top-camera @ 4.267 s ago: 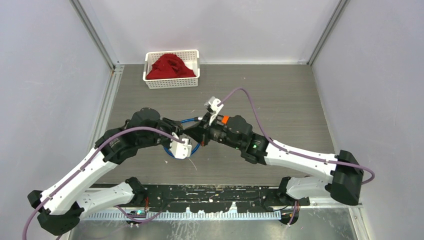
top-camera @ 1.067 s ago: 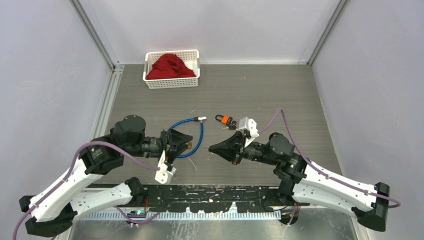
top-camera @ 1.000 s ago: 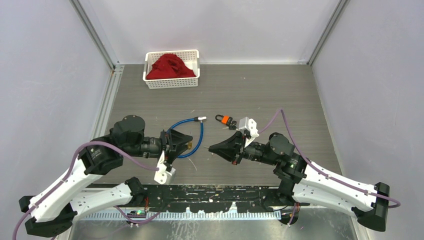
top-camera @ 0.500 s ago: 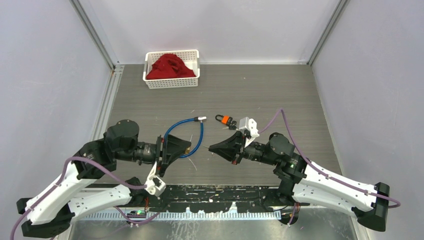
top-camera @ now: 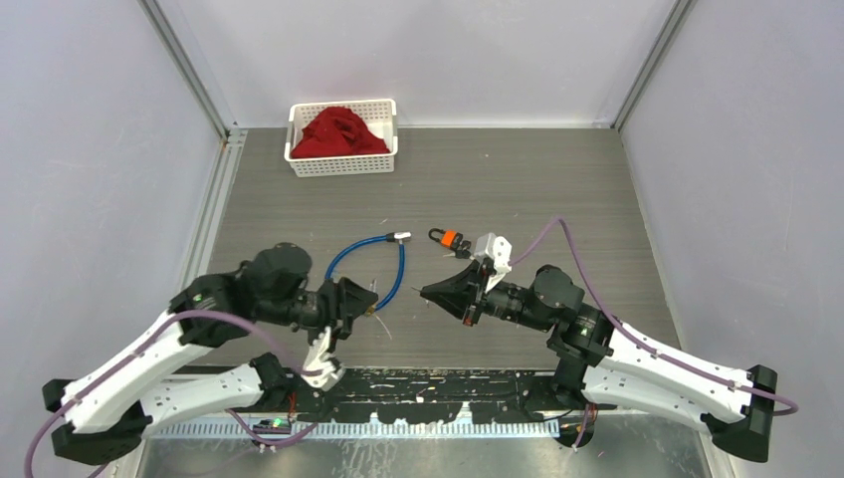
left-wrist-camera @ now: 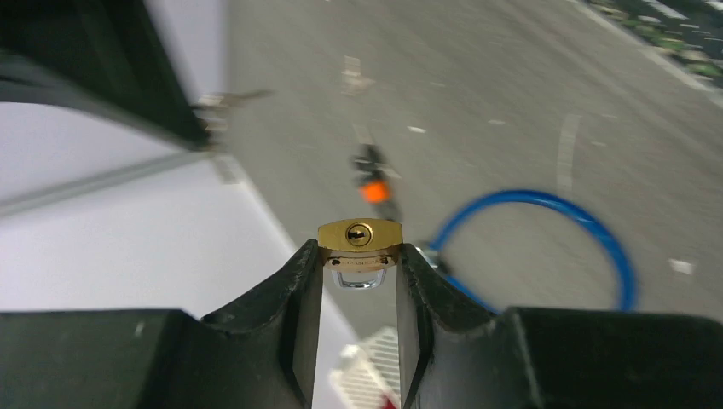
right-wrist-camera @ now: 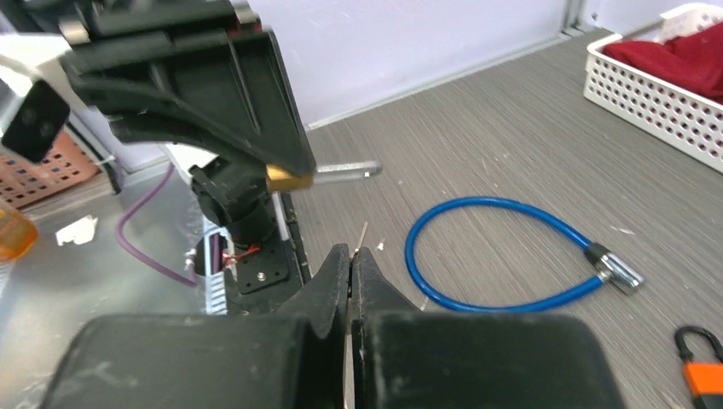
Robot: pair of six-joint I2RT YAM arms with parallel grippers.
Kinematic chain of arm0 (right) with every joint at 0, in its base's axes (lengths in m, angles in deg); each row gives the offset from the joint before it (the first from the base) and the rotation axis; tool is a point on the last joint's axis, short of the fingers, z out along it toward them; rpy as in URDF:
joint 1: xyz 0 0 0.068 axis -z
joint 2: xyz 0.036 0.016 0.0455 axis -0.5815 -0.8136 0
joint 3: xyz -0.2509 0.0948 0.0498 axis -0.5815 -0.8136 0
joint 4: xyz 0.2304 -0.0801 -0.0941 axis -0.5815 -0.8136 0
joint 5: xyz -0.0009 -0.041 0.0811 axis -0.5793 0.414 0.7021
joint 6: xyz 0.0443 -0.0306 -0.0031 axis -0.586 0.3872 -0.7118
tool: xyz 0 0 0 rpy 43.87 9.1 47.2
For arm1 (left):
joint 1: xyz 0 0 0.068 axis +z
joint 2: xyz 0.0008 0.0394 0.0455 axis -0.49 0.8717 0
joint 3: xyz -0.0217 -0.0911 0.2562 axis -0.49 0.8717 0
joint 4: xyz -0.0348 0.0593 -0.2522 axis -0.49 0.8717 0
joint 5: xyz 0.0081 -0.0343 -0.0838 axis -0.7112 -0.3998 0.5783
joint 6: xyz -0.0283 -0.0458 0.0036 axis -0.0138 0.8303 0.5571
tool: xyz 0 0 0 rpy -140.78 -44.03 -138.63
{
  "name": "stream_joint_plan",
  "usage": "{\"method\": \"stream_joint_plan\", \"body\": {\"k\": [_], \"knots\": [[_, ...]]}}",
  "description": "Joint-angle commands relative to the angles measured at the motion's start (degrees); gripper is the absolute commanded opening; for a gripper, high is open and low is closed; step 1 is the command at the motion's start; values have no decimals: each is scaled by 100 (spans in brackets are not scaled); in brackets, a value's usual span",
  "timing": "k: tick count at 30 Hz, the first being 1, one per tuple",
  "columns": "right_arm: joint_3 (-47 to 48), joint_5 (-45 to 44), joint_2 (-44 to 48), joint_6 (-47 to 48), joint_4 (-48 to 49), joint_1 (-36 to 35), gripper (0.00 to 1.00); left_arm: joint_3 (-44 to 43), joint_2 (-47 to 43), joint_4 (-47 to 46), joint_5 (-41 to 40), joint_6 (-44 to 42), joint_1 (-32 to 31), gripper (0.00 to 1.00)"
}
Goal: Unlock with the key
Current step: Place the lock at the center of the board.
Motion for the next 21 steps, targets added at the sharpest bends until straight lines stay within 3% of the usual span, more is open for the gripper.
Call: {"method": "stream_joint_plan", "body": {"k": [1, 5, 11, 18, 21], "knots": [[72, -747, 82, 116, -394, 4, 1, 437, 717, 723, -1044, 746, -28, 0], [97, -1374, -138, 71, -930, 8, 1, 760, 1597, 353, -1445, 1626, 24, 0], [83, -2058, -26, -276, -1297, 17, 1, 790, 3179, -454, -1292, 2216, 468, 0], [69, -2387, 455, -437, -1445, 17, 1, 1056, 3856, -1824, -1305, 2890, 577, 0], [108, -2521, 466, -462, -1461, 12, 1, 1218, 4095, -2210, -1320, 3075, 598, 6]]}}
